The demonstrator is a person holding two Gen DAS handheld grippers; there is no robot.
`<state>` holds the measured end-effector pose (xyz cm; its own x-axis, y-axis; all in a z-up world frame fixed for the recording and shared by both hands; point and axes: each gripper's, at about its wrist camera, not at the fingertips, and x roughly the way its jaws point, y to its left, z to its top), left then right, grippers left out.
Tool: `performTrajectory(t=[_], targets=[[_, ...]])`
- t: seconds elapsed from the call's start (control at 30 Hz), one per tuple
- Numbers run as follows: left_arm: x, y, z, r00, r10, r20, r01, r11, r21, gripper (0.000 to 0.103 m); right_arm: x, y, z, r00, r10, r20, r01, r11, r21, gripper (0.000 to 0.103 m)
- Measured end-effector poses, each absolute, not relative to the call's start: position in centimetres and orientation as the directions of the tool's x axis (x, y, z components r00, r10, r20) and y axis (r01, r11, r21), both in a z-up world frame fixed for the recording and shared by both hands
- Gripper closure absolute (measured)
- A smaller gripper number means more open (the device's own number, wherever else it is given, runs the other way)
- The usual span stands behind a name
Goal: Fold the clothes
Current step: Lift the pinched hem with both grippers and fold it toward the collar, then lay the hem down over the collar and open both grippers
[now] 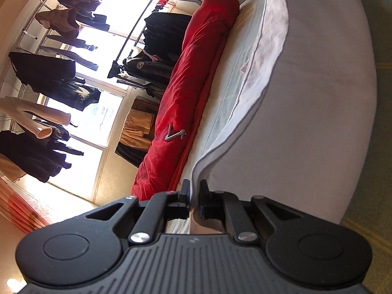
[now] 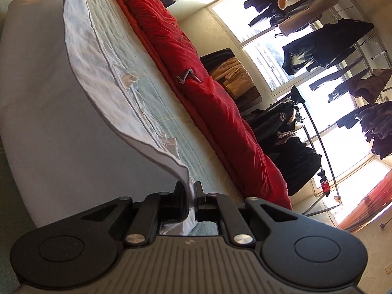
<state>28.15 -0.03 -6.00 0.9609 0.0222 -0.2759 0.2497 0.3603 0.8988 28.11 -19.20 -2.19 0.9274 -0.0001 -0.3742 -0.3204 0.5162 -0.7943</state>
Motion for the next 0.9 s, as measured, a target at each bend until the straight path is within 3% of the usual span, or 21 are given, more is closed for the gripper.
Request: performTrajectory(t=[0.23,0.57,0.6,0.63,0.73,0.77,0.87,0.9], targets=[[32.6,0.1,-6.8,0.953,0.041,-0.301,0.261,0.395,0.881,0.096,34.0,-18.8,-2.9,0.931,-0.006,-0.365,-0.306,0.532,-0.789,0.095],[36.5,0.6,-10.5,0.91,0.047,-0.412,0.351,0.441,0.826,0.089,39.0,-18.4,-7.3,0.89,-0.002,-0.456,-0.377,0.56,-0.738,0.092],[36.5,0.7,-10.9,0.905,0.045,-0.423,0.361,0.445,0.82,0.088,39.2,-18.3,-7.8,0.889,-0.008,-0.457,-0.375,0.56,-0.739,0.089],[36.4,0.7,-11.3,0.902,0.045,-0.429,0.366,0.445,0.817,0.087,39.3,-18.2,-8.3,0.89,-0.016,-0.456,-0.37,0.559,-0.742,0.078],[35.9,0.8,-11.5,0.903,0.05,-0.428,0.362,0.45,0.816,0.085,39.2,-18.5,-8.5,0.896,-0.019,-0.443,-0.353,0.575,-0.738,0.07],[35.7,0.9,-11.3,0.903,0.05,-0.426,0.359,0.456,0.814,0.082,39.1,-18.6,-8.3,0.899,-0.024,-0.436,-0.343,0.58,-0.739,0.058],[34.6,1.5,-10.4,0.908,0.043,-0.417,0.349,0.475,0.808,0.062,38.2,-19.3,-7.3,0.908,-0.025,-0.418,-0.329,0.576,-0.748,0.034],[34.2,1.8,-10.0,0.909,0.039,-0.416,0.348,0.481,0.805,0.057,37.6,-19.6,-6.9,0.909,-0.018,-0.417,-0.332,0.574,-0.749,0.032]])
